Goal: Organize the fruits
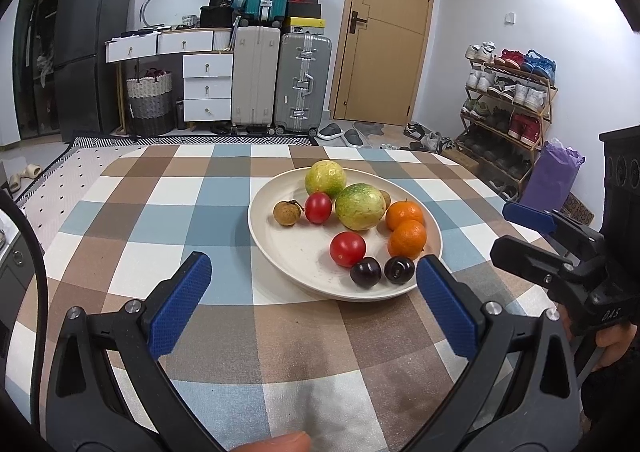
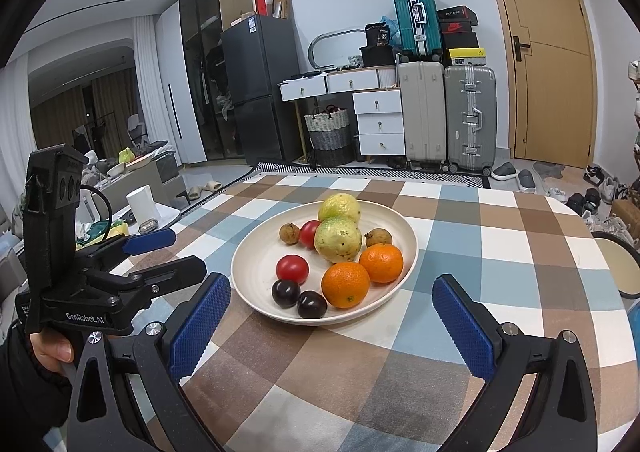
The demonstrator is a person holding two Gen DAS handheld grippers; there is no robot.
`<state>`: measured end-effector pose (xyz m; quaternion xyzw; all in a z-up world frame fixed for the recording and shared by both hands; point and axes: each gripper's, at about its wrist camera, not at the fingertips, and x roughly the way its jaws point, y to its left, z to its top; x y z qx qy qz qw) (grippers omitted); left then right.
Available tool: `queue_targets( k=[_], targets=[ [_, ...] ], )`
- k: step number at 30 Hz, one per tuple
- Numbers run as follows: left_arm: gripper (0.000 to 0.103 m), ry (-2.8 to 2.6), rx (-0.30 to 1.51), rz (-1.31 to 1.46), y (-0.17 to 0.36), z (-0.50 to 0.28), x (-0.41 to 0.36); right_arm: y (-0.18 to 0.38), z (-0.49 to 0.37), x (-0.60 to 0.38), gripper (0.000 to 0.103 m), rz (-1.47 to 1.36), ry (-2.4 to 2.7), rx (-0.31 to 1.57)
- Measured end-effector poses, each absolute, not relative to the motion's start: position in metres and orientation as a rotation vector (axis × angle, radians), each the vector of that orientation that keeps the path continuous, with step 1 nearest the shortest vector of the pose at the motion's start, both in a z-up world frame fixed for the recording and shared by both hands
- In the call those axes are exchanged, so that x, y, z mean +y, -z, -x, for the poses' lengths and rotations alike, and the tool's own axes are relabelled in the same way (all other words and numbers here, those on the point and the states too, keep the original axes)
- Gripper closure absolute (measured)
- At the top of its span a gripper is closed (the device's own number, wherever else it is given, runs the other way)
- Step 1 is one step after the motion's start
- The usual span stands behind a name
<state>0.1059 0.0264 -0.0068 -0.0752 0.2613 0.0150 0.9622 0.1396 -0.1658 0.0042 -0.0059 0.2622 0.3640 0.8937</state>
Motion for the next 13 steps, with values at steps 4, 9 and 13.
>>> queue_targets(
  k=[4,9,13],
  targets=[
    [0.001,-0.024,0.527,0.150,0.0070,-0.1062,0.0264,-0.0038,-0.1390,-0.1653,0.000,0.013,-0.755,0.546],
    [0.001,-0.033,0.517,0.142,0.0048,-0.1038,0.0267,-0.0037,-0.1387,-0.1652,0.000,0.019,-0.757,0.547],
    [0.001,-0.026,0.503,0.132,0.0030,-0.1003,0.0255,-0.0040,-0.1386,-0.1641,0.000,0.027,-0.759,0.548]
  ],
)
